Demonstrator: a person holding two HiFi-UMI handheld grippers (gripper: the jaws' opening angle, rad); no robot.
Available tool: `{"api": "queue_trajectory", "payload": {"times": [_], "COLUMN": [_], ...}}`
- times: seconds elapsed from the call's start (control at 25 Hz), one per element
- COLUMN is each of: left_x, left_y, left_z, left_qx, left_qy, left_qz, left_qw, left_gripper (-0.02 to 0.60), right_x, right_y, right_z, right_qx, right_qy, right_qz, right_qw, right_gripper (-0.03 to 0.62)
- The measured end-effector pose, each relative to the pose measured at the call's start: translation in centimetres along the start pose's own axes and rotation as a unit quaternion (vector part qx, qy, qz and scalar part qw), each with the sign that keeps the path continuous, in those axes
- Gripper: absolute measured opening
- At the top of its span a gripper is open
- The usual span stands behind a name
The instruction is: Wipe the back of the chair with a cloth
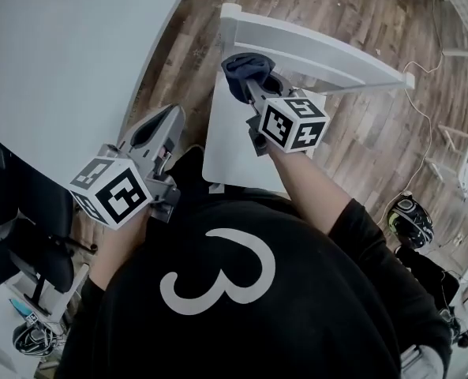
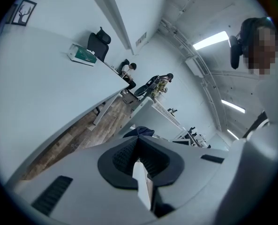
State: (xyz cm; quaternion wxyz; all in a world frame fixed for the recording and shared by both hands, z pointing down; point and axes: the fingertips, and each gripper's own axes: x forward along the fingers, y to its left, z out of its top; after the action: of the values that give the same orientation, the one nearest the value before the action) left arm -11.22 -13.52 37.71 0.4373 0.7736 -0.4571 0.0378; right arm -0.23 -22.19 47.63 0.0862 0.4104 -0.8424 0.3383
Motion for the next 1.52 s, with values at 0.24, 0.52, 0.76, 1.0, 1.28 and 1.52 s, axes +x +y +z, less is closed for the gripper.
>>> {"api": "queue_trajectory", "payload": {"times": [0.24, 0.52, 0.76, 1.0, 1.28, 1.52], "left_x": [-1.7, -2.1, -2.1, -1.8, -0.6, 0.7], "left_y": [2.3, 3.3, 3.0, 2.7, 1.5, -0.2], "left_z": [0.6, 0.8, 1.1, 0.9, -0.1, -1.1], "left_qx": [-0.015, -0.024, -0.016, -0.014, -0.008, 0.002], "left_qy": [-0.019, -0.021, -0.020, -0.016, -0.001, 0.013], "left_qz": [0.022, 0.031, 0.029, 0.027, 0.018, -0.001], "left_qw": [0.9995, 0.9990, 0.9992, 0.9994, 0.9998, 0.9999], "left_gripper": [0.014, 0.014, 0.014, 0.014, 0.014, 0.014], "right_x": [2.5, 4.1, 4.0, 3.5, 2.0, -0.6], "right_y": [-1.2, -2.3, -2.4, -3.0, -4.8, -7.2], "right_z": [-1.3, -1.4, -1.3, -1.3, -1.2, -0.9], "right_qx": [-0.014, -0.011, -0.029, -0.026, -0.017, -0.009], "right_qy": [0.023, 0.031, 0.024, 0.021, 0.013, 0.002], "right_qz": [-0.029, -0.062, -0.091, -0.095, -0.107, -0.128], "right_qw": [0.999, 0.998, 0.995, 0.995, 0.994, 0.992], "right_gripper": [0.052, 0.052, 0.052, 0.052, 0.052, 0.052]}}
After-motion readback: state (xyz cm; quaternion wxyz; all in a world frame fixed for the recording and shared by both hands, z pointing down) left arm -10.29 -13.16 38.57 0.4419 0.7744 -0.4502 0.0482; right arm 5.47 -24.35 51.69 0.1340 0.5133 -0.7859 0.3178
